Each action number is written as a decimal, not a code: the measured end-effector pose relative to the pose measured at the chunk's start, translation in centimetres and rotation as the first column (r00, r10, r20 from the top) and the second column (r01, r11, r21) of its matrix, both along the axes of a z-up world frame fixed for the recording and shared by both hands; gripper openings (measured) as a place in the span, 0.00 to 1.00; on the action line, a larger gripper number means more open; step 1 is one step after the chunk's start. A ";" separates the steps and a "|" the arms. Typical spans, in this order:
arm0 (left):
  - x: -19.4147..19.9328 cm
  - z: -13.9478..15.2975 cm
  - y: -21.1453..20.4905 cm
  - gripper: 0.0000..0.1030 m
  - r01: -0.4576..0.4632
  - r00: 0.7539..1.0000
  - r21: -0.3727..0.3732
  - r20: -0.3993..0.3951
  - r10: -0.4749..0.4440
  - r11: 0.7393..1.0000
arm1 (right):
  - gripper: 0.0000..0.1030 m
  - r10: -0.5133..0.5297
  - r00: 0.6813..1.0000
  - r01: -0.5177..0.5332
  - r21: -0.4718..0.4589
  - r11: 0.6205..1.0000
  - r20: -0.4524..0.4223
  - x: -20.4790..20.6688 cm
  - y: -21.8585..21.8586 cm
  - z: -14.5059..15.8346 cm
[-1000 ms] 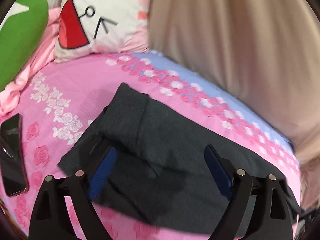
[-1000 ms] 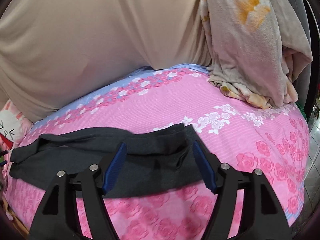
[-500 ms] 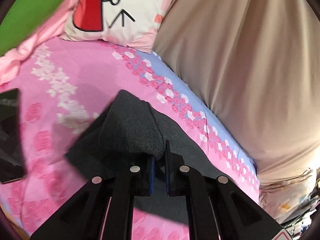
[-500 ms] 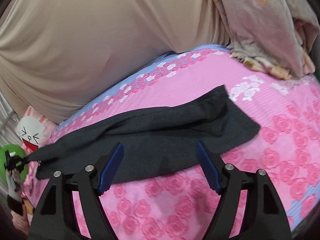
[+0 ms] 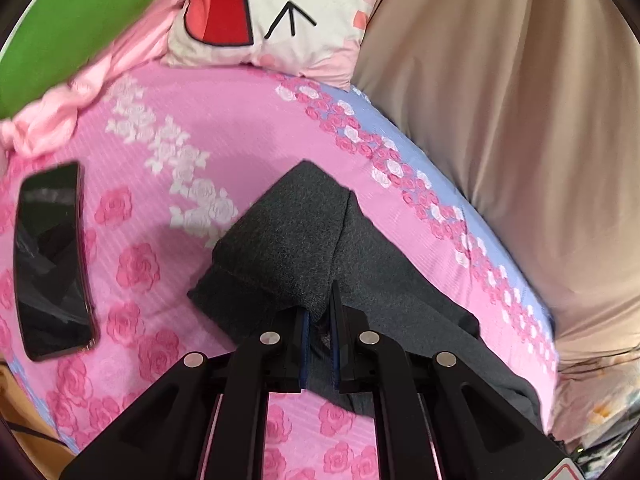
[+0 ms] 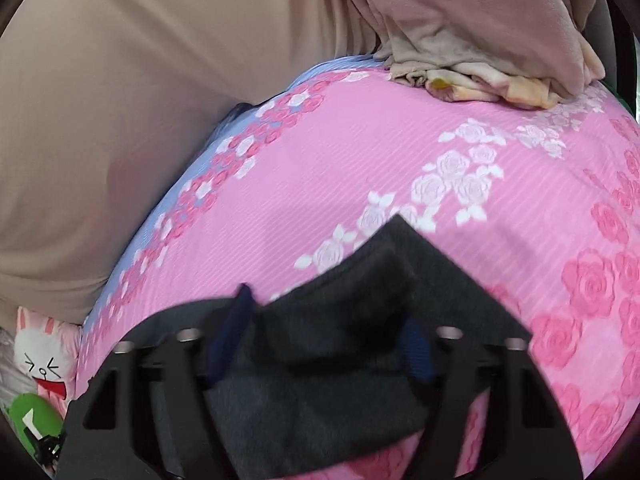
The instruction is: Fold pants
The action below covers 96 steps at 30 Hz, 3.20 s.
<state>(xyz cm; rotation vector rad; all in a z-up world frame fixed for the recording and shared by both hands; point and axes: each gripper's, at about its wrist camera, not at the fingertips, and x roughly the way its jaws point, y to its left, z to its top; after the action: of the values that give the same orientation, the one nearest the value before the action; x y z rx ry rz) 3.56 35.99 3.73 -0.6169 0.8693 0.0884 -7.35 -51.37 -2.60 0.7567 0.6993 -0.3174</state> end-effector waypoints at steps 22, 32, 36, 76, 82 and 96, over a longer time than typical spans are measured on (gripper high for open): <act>-0.4 -2.5 0.9 0.07 0.043 0.993 0.047 -0.112 -0.038 0.998 | 0.60 0.046 0.999 -0.048 -0.116 0.992 -0.015 -8.4 0.5 -2.0; 0.3 2.4 -0.3 0.07 0.048 0.997 0.170 0.049 -0.057 0.984 | 0.07 0.108 0.966 -0.028 -0.322 0.946 0.233 -7.7 1.2 9.5; 0.8 -2.5 -0.6 0.15 0.109 0.986 0.299 -0.151 -0.066 0.948 | 0.14 0.061 0.989 -0.094 -0.257 0.962 -0.133 -6.2 -1.5 0.0; -3.2 -3.6 -15.0 0.73 0.120 0.958 0.482 0.174 -0.228 0.868 | 0.01 0.765 0.608 -0.755 -0.454 0.473 -0.213 22.3 51.2 0.8; -3.6 -3.5 -14.3 0.75 0.090 0.960 0.455 0.199 -0.199 0.886 | 0.09 0.710 0.704 -0.629 -0.479 0.612 -0.017 14.5 44.1 5.2; -5.1 -2.4 -22.1 0.82 0.048 0.954 0.443 0.245 -0.172 0.895 | 0.64 -0.003 0.998 -0.020 -0.372 0.928 -0.062 -6.8 3.0 1.8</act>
<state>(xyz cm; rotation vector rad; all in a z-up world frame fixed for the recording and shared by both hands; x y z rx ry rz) -1.56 13.92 1.35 -0.1521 0.5805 0.0856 -14.18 -48.39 -0.82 0.3819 0.6741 -0.4529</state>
